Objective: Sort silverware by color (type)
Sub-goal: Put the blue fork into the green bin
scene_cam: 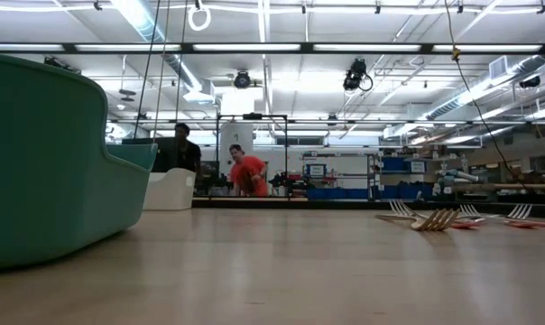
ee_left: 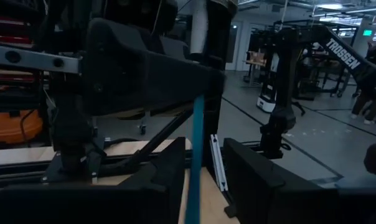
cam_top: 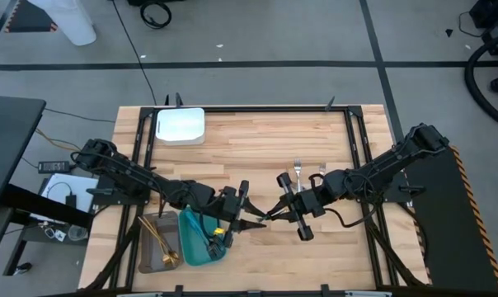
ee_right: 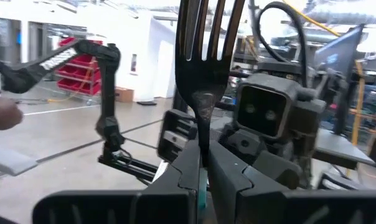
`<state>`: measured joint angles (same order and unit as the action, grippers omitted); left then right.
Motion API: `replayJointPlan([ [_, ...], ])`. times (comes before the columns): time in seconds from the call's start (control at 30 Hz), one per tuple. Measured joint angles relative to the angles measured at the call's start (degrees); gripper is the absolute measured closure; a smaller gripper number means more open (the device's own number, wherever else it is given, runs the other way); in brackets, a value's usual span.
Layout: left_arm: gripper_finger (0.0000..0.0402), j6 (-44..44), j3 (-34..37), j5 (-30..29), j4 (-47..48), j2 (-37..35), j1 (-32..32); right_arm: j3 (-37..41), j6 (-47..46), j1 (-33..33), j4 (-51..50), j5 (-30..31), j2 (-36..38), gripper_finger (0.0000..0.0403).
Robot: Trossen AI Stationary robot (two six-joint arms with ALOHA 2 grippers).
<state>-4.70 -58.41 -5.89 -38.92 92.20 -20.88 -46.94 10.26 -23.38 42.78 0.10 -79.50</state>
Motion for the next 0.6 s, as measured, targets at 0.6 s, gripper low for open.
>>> replayJointPlan([
  [0.6,0.0389,0.4,0.0,-0.05,-0.13,0.07,0.22,0.0,0.28,1.27,-0.84,-0.13,-0.02,0.0374],
])
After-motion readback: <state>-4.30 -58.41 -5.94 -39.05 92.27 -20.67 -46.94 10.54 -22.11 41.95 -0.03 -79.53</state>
